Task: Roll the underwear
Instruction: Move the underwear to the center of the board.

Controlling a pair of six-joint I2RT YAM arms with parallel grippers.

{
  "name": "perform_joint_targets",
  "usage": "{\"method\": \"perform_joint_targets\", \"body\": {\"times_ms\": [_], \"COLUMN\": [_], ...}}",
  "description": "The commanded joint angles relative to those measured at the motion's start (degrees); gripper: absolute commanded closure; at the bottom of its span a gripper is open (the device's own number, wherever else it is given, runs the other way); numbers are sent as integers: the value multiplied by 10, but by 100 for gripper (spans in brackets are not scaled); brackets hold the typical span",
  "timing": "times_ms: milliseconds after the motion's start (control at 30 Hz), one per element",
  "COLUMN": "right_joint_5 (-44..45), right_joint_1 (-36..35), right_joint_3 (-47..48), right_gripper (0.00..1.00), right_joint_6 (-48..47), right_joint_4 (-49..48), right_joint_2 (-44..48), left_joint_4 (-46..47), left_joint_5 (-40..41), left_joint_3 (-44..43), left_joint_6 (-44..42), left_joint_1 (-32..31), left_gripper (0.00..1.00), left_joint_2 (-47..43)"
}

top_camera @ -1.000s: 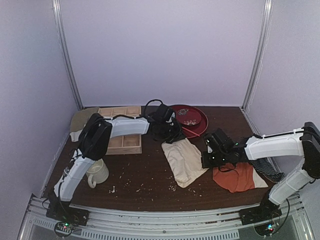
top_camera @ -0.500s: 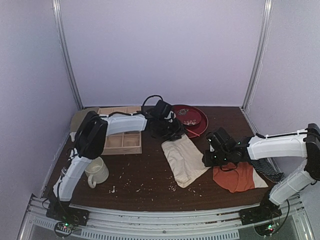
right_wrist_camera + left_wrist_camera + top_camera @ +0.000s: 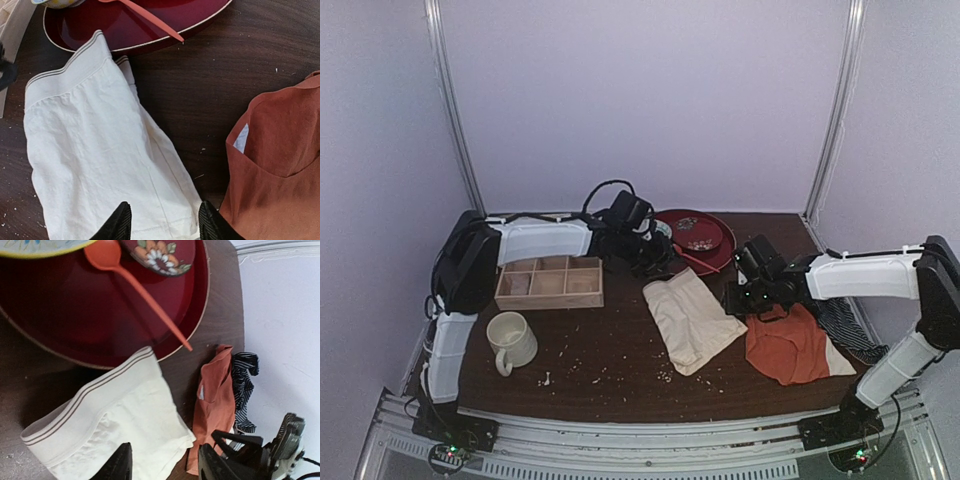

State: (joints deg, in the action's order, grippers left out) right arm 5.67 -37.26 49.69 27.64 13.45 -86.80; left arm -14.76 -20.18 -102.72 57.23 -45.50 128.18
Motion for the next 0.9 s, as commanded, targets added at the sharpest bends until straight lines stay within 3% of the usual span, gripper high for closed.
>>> {"method": "perform_joint_targets", "body": {"times_ms": [0,167,500,733,867], "right_joint_5": [-42,-73,-92,-92,-81], "right_joint_1": [34,44,44,44,44], "right_joint_3": [28,38,17,4,1], "right_gripper": [57,58,58,57,56], "right_joint_6": [-25,-36,-37,-37,-46], "right_joint_4": [-3,-10,-11,-10,-5], "right_joint_2": [-37,-66,-69,-46,-33], "left_joint_4": [1,-4,-180,-184,-162], "left_joint_5": [0,6,103,106,104], "left_joint_3": [51,79,68,74,97], "left_joint_6": [-23,-17,-36,-34,-27], "left_joint_1": [-17,-37,-40,-41,-47], "left_gripper": [40,44,45,44,43], "left_joint_2": [-18,-10,-2,6,-45]}}
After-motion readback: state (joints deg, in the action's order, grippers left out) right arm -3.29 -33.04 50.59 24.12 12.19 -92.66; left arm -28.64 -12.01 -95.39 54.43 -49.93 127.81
